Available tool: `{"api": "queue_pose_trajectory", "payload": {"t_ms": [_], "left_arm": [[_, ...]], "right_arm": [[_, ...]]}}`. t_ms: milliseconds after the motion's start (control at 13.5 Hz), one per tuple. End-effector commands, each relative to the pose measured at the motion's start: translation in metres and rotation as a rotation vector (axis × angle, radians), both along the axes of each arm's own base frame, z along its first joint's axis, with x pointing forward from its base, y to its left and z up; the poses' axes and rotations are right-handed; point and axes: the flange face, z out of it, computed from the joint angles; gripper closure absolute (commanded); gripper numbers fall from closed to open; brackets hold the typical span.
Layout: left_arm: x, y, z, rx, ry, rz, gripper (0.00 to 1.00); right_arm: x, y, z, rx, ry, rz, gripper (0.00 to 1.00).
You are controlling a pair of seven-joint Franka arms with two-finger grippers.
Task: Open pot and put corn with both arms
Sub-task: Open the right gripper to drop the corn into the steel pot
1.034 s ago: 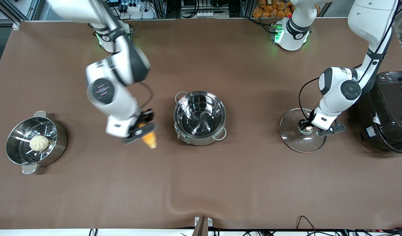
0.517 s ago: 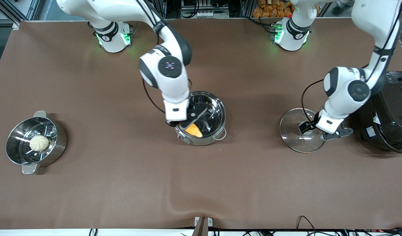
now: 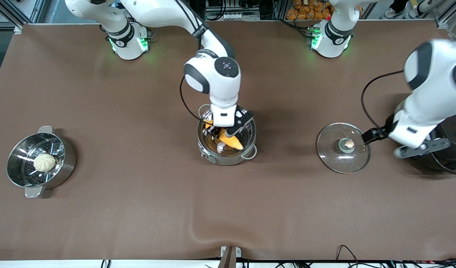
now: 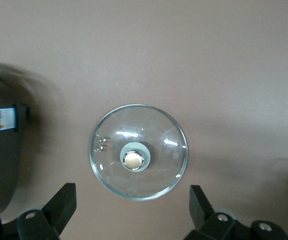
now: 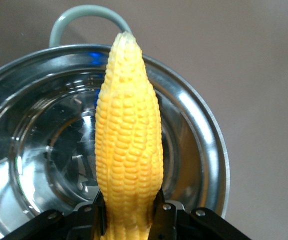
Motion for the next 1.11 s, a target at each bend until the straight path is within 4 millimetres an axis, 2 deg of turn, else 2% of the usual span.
{"api": "queue_pose_trajectory", "payload": {"t_ms": [0, 74, 221, 369, 443, 517, 664, 812, 1034], "left_arm": [[0.004, 0.002, 0.042, 0.002, -0.005, 0.012, 0.00], [0.002, -0.001, 0.048, 0.001, -0.004, 0.010, 0.00], [-0.006, 0.000, 0.078, 0.006, -0.023, 0.016, 0.00], [-0.014, -0.003, 0.093, 0.009, -0.033, 0.009, 0.00], [-0.019, -0.005, 0.100, -0.004, -0.041, 0.010, 0.00], [-0.020, -0.007, 0.103, -0.033, -0.042, 0.011, 0.00], [-0.022, -0.010, 0.106, -0.081, -0.040, 0.020, 0.00], [-0.027, -0.011, 0.103, -0.071, 0.002, 0.019, 0.00], [-0.035, -0.011, 0.110, -0.077, 0.048, 0.018, 0.00]], "right_arm": [[-0.002, 0.005, -0.002, -0.012, -0.032, -0.161, 0.01], [-0.006, 0.009, -0.001, -0.004, -0.037, -0.187, 0.00], [-0.008, 0.011, 0.005, 0.005, -0.043, -0.203, 0.00], [-0.006, 0.006, 0.012, 0.005, -0.048, -0.279, 0.00], [0.000, -0.003, 0.021, 0.003, -0.052, -0.335, 0.00], [0.016, -0.022, 0.038, 0.011, -0.061, -0.376, 0.00], [0.059, -0.075, 0.060, 0.032, -0.064, -0.468, 0.00], [0.086, -0.116, 0.070, 0.027, -0.060, -0.495, 0.00], [0.122, -0.202, 0.083, -0.041, 0.013, -0.494, 0.00]]}}
